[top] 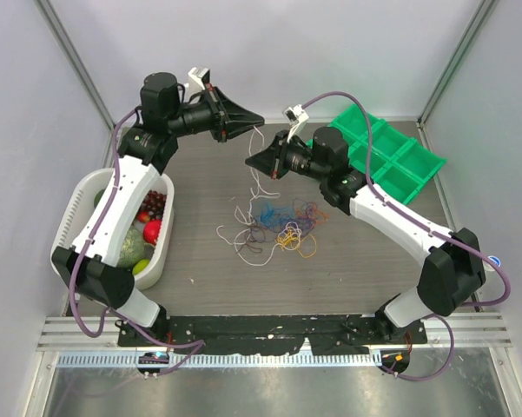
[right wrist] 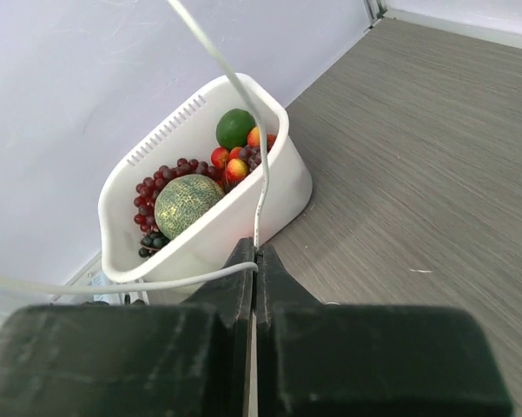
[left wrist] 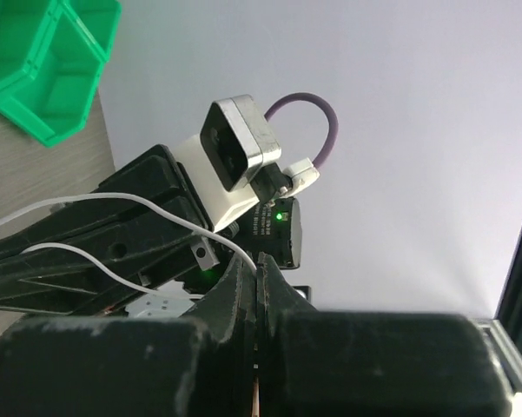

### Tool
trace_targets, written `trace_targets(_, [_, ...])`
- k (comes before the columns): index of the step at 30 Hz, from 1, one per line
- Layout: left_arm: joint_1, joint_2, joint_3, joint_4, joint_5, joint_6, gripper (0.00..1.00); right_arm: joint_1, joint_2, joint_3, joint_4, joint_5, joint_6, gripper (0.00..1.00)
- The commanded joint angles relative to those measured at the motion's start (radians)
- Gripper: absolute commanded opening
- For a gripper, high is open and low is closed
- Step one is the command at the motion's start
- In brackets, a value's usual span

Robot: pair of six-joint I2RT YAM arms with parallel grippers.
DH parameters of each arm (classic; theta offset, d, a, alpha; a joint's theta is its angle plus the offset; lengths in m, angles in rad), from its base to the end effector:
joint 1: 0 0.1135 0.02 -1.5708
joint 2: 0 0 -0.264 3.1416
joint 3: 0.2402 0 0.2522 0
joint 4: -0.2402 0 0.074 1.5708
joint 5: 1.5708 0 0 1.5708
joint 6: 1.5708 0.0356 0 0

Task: Untangle the cables

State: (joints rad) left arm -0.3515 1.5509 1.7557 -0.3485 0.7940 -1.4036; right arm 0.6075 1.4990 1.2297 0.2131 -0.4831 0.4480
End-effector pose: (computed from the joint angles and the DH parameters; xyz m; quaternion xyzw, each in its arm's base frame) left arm 0.3108 -0.1410 0.4718 -0.1312 0.7300 -0.6511 0.1609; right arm 0.2849 0.2182 0.3636 -0.2200 0.6903 0.4861 0.4887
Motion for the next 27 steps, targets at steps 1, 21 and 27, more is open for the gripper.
trace_targets(1, [0.005,-0.067,0.045,0.021,-0.019,0.121,0.03,-0.003,-0.066,0.04,0.016,0.073,0.058,0.01])
trace_targets(21, [0.002,-0.268,-0.136,-0.382,-0.314,0.69,0.88,-0.443,-0.267,0.505,-0.793,0.599,-0.051,0.01])
trace_targets(27, [-0.023,-0.262,-0.082,-0.409,-0.305,0.738,0.92,-0.5,-0.283,0.341,-0.66,0.704,-0.124,0.01])
